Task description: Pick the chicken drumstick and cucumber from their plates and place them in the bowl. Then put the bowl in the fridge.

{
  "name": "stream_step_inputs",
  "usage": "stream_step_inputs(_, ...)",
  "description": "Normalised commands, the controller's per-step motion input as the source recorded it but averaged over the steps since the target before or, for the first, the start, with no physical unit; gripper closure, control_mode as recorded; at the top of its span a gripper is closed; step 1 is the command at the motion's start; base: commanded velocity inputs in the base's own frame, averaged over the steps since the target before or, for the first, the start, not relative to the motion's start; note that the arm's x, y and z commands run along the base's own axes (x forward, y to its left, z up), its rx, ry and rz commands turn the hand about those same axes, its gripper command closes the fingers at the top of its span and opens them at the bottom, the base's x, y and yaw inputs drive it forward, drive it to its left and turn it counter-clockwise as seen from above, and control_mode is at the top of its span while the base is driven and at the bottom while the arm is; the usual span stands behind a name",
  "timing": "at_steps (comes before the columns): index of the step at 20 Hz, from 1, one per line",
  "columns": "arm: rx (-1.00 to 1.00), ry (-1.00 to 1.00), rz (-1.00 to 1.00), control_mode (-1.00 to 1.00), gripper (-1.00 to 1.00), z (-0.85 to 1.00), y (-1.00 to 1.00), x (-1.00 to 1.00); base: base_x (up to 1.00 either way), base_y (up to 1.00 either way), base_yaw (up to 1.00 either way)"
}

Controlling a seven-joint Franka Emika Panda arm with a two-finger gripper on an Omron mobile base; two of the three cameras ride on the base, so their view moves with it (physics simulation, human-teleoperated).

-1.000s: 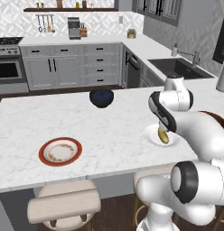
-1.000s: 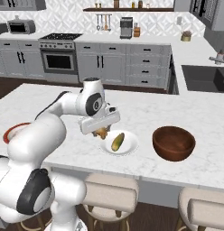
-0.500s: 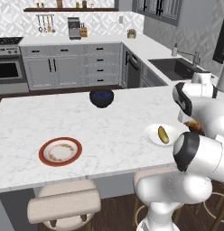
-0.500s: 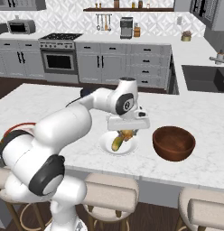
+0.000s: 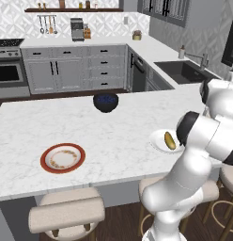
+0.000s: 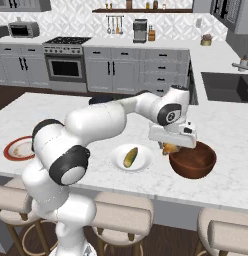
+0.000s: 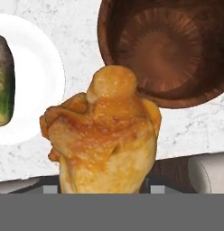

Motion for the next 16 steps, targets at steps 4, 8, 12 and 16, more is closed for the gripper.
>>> stream_step_inputs(4,-0.01,-0.04,-0.13,-1.00,1.00,-0.08,-0.38,0.14,0.00,0.00,0.00)
stream_step_inputs(8,-0.08,-0.17,-0.23,-1.00,1.00,-0.40,-0.04,0.00,0.00,0.00,0.00)
stream_step_inputs(12,0.00,-0.19,-0.13,-1.00,1.00,-0.40,0.00,0.15,0.00,0.00,0.00)
stream_step_inputs(16,0.00,-0.08,0.03,-1.00,1.00,-0.43,-0.16,0.59,0.00,0.00,0.00)
